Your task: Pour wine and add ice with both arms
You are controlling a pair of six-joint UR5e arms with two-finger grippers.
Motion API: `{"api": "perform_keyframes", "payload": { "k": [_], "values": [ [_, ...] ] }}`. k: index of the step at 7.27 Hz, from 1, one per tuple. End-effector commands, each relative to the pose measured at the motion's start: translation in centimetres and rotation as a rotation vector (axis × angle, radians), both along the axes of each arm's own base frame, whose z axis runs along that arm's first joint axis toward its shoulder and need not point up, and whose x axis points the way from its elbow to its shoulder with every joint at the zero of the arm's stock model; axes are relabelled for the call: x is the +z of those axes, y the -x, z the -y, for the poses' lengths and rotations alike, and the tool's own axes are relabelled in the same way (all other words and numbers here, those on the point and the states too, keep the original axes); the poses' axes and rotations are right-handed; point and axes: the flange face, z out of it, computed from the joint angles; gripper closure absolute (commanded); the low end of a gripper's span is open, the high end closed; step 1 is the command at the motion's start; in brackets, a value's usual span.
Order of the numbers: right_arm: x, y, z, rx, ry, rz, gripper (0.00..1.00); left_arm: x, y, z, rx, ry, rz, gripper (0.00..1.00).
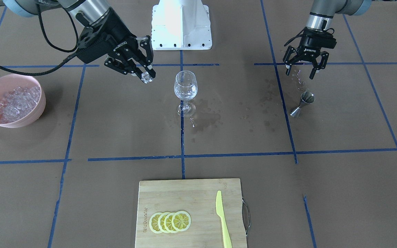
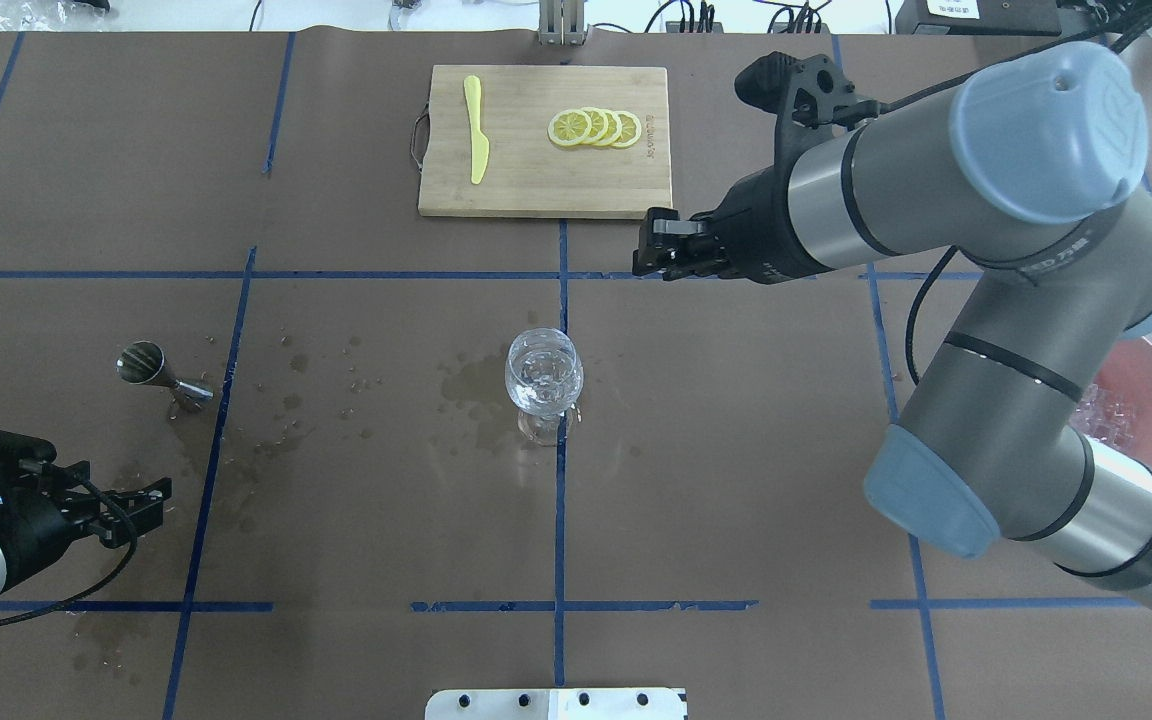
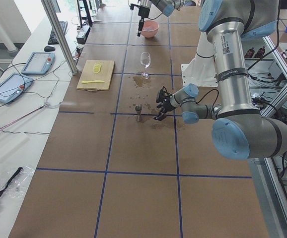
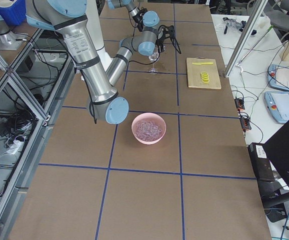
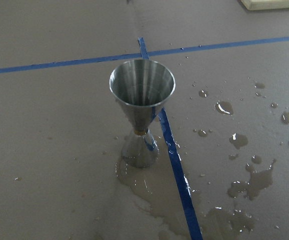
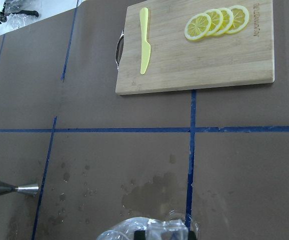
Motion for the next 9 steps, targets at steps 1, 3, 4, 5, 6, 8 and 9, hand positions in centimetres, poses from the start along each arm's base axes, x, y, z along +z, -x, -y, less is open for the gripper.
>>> {"api": "perform_keyframes", "payload": {
  "k": [1,3,4,5,6,8,9],
  "values": [
    [-1.3,5.1,-3.5,-0.015,-0.019,-0.011,1.0,-1.6,1.2,0.6,0.073,0.061,0.032,0.0],
    [-3.2,7.4,-4.8,-0.043,-0.004,-0.041,1.0,-3.3,3.0,1.9,0.087,0.043,0.042,0.0],
    [-3.0,7.9,-4.9,-0.046,-0.002,-0.05,1.0,-3.9,3.7,2.4,0.101,0.039,0.036,0.0],
    [-3.4,8.5,-4.8,-0.049,-0.002,-0.051,1.0,-4.8,4.9,3.1,0.116,0.032,0.025,0.0],
    [-3.2,8.9,-4.7,-0.052,0.003,-0.058,1.0,-5.3,5.6,3.4,0.122,0.04,0.01,0.0],
    [-3.2,9.0,-4.8,-0.053,0.01,-0.057,0.7,-6.0,8.6,5.1,0.147,0.014,0.026,0.0],
    [-3.7,9.1,-4.7,-0.043,0.033,-0.044,0.47,-5.8,9.0,5.0,0.146,0.018,0.032,0.0]
  ]
}}
